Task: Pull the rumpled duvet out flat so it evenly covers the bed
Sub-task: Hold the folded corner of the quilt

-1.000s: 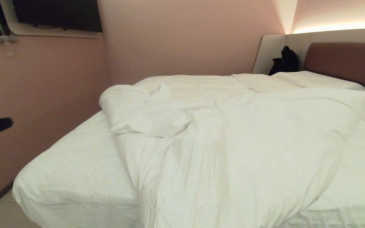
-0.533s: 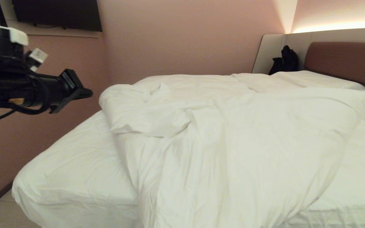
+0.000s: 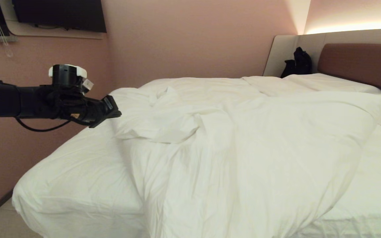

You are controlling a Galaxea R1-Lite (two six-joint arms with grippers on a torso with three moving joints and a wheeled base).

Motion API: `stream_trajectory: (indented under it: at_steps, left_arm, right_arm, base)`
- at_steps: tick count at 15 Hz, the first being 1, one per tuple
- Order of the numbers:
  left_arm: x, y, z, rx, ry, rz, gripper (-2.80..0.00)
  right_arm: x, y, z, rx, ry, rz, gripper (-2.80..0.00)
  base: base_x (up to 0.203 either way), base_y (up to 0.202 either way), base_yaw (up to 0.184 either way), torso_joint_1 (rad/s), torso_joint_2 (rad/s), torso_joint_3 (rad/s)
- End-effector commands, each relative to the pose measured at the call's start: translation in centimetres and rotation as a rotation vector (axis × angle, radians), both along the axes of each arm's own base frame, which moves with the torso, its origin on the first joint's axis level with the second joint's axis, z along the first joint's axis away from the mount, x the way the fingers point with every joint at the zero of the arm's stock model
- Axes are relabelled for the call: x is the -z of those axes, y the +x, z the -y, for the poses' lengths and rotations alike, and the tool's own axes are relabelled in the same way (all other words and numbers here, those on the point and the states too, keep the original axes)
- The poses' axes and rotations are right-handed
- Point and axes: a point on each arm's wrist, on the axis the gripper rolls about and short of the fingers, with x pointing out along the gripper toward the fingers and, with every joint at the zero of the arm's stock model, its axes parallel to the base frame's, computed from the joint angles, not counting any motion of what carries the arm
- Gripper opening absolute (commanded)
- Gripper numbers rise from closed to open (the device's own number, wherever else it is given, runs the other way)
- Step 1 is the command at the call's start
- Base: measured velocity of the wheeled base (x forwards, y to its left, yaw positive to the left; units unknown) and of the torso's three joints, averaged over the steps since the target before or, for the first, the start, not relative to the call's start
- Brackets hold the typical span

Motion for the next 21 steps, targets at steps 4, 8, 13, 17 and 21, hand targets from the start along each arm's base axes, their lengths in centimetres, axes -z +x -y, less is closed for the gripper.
stream_trajectory:
  at_steps: [4,8,13,17,21]
  left_arm:
    - [2.5,1.3,0.2,0.001,-0.009,-0.062,0.0]
    - [3.5,1.5,0.5,-0.024,-0.053,-0.115,0.0]
    - [3.8,0.6,0.5,-0.083,-0.135,-0.193,0.0]
    - [4.2,-0.3,0.4,-0.137,-0.186,-0.304,0.0]
    - [4.0,-0.5,0.3,-0.135,-0.153,-0.293,0.0]
  right_arm:
    - [0.0,0.0,0.0,0.0,0.001,0.001,-2.8]
    - [0.0,0.0,0.0,0.0,0.001,0.002,-2.8]
    - [0.0,0.0,0.0,0.0,0.001,0.0,-2.8]
    - [0.0,0.0,0.0,0.0,0.0,0.002,-2.8]
    - [0.0,0.0,0.0,0.0,0.001,0.002,-2.8]
  base:
    - [0.0,0.0,0.0,0.0,0.0,0.0]
    - [0.0,0.0,0.0,0.0,0.0,0.0]
    - [0.0,0.0,0.0,0.0,0.0,0.0]
    - [0.0,0.0,0.0,0.0,0.0,0.0]
    - [0.0,0.0,0.0,0.0,0.0,0.0]
